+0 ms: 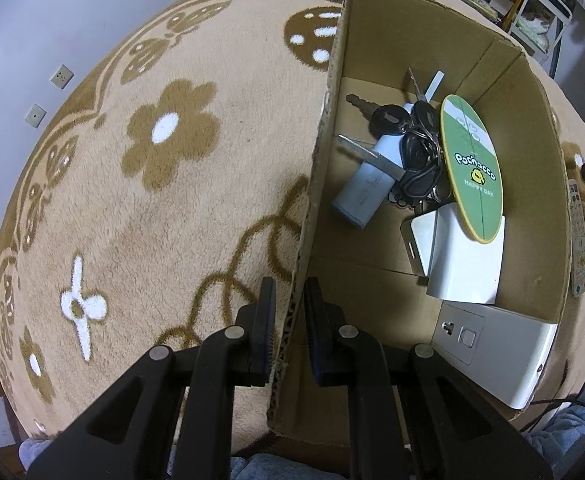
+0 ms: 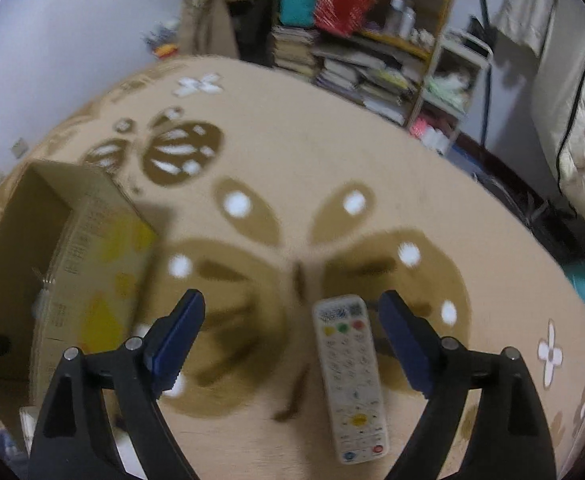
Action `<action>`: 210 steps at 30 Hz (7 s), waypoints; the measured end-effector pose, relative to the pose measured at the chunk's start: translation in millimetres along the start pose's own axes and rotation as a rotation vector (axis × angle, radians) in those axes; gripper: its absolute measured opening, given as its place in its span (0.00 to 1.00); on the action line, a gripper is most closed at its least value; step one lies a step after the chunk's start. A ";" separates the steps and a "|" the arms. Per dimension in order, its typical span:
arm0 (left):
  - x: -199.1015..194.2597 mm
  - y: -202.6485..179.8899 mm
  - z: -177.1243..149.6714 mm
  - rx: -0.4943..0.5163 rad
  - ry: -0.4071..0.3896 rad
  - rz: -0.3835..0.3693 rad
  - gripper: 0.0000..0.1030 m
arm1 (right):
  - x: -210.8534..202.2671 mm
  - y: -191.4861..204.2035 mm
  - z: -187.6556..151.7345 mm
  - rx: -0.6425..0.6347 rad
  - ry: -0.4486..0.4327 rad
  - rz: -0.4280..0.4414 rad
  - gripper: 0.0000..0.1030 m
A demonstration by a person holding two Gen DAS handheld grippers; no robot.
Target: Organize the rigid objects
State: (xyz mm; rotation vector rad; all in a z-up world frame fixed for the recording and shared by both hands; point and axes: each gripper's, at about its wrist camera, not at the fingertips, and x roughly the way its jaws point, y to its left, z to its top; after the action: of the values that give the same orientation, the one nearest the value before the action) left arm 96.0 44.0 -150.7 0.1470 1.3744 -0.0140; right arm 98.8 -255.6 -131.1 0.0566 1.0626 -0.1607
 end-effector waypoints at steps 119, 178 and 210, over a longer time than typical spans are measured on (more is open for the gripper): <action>-18.2 0.8 3.5 0.019 -0.084 0.014 0.15 | -84.9 128.2 -16.1 0.062 -0.144 0.333 0.87; -205.4 -18.9 -128.8 0.080 -0.774 0.052 0.99 | -213.3 38.4 -143.6 0.131 -0.452 0.196 1.00; -183.7 -37.1 -127.6 0.124 -0.787 0.036 0.99 | -199.0 19.0 -155.7 0.223 -0.470 0.159 1.00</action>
State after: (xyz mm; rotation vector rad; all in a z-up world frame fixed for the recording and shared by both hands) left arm -68.2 7.7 1.4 0.2391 0.5846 -0.1151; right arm -127.5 -196.9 -33.6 0.2899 0.5654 -0.1389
